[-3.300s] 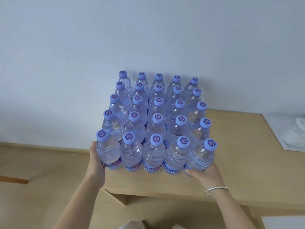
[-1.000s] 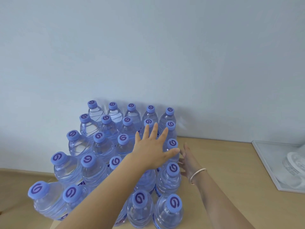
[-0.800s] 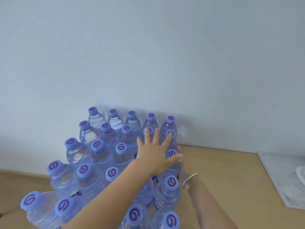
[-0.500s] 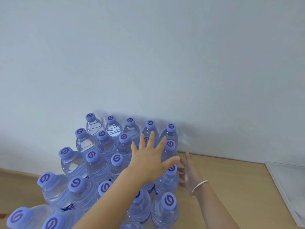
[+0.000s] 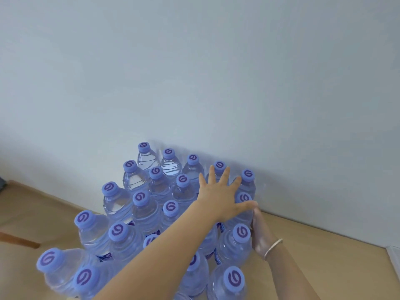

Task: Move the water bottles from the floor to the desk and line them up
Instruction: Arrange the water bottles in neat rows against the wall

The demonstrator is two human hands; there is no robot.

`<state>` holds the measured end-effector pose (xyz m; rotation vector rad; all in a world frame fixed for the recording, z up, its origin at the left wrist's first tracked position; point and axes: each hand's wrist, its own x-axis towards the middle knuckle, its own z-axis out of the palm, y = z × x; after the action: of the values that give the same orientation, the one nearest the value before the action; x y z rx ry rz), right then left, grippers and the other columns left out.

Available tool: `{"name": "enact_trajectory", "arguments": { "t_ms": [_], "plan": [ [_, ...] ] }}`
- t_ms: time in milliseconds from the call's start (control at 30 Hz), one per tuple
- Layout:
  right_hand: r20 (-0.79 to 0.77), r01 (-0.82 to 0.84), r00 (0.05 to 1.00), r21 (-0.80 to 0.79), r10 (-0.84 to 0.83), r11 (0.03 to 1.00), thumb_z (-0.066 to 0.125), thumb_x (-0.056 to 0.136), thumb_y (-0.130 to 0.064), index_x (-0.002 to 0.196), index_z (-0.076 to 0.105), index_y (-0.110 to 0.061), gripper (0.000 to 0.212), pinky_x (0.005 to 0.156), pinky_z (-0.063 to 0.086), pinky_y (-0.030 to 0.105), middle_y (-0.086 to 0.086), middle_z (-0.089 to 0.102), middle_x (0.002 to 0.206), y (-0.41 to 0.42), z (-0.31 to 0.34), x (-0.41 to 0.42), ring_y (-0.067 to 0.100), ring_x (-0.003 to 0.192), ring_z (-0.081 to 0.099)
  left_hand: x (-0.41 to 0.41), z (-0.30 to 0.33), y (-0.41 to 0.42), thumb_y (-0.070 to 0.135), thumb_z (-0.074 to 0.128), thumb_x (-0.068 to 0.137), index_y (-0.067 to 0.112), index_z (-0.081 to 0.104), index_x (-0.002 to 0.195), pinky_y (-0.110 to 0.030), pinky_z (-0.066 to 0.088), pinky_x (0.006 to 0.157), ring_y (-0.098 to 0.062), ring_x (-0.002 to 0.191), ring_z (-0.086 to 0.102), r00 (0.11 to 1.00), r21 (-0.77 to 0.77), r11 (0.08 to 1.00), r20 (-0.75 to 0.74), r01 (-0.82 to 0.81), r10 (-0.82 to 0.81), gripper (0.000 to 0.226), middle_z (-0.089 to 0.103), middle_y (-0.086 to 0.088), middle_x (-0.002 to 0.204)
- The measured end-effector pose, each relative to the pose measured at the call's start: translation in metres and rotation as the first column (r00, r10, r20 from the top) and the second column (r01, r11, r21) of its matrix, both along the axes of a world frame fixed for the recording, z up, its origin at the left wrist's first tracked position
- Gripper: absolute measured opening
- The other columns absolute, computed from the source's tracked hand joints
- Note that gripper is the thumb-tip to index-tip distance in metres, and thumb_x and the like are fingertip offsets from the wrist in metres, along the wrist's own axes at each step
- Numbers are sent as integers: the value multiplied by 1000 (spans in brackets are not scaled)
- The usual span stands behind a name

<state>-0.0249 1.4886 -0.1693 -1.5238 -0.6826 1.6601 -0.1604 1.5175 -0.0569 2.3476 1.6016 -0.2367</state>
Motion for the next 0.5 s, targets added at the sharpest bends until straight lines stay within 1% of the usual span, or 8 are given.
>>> {"name": "enact_trajectory", "arguments": {
  "t_ms": [67,100,200,267,300,367,433,500],
  "plan": [
    [134,-89,987,-28,92,996,36,87,-68,113,56,-34,48,101,41,45,-9,59,120,-1,23,1,21,115,53,-3,8,-7,76,24,84,35,-2,150,-60,-7,111,-39,142,-18,1000,-12,1000,31,-4,5,82,-14,-4,158],
    [219,-65,974,14,60,998,40,90,-59,112,55,-30,40,96,40,39,-5,54,121,0,34,2,21,113,51,-9,15,-13,75,26,84,35,-3,150,-59,-6,112,-38,142,-17,999,-12,1000,51,-4,4,82,-15,-4,158],
    [424,103,878,288,-224,952,50,95,-28,123,53,-7,35,87,34,26,9,51,131,1,71,1,22,112,49,-62,38,-37,69,34,86,39,0,149,-50,1,116,-28,146,-9,989,44,998,141,-48,42,78,-7,3,159],
    [484,15,845,403,-227,915,53,94,-21,122,54,-8,31,83,32,22,7,56,125,-5,102,-11,15,103,50,-124,48,-52,65,39,86,40,16,148,-35,13,115,-16,146,9,925,56,975,332,-216,186,71,13,12,157],
    [505,-68,844,435,-181,898,55,93,-21,119,56,-12,28,82,33,21,4,58,121,-10,116,-22,12,101,51,-158,50,-59,60,43,86,39,26,145,-27,21,110,-13,142,23,843,30,940,454,-339,290,65,27,14,152],
    [599,-294,800,443,-36,847,57,91,-27,121,56,-20,31,88,35,22,-4,56,122,-17,145,-48,10,108,52,-224,46,-67,43,51,91,31,43,139,-25,31,102,-17,130,44,628,-45,822,622,-568,468,50,48,9,138],
    [762,-580,629,329,154,745,55,90,-37,132,47,-27,43,95,31,21,-9,47,133,-18,166,-78,7,120,45,-280,26,-65,31,51,95,23,49,135,-27,32,102,-17,130,45,373,-227,734,744,-641,555,40,51,9,133],
    [865,-776,397,139,306,615,51,91,-44,141,34,-29,55,100,28,22,-12,33,146,-12,178,-112,8,130,37,-313,-1,-53,40,49,95,27,46,135,-33,33,102,-18,133,41,124,-498,677,749,-543,651,42,49,6,136]
  ]
}}
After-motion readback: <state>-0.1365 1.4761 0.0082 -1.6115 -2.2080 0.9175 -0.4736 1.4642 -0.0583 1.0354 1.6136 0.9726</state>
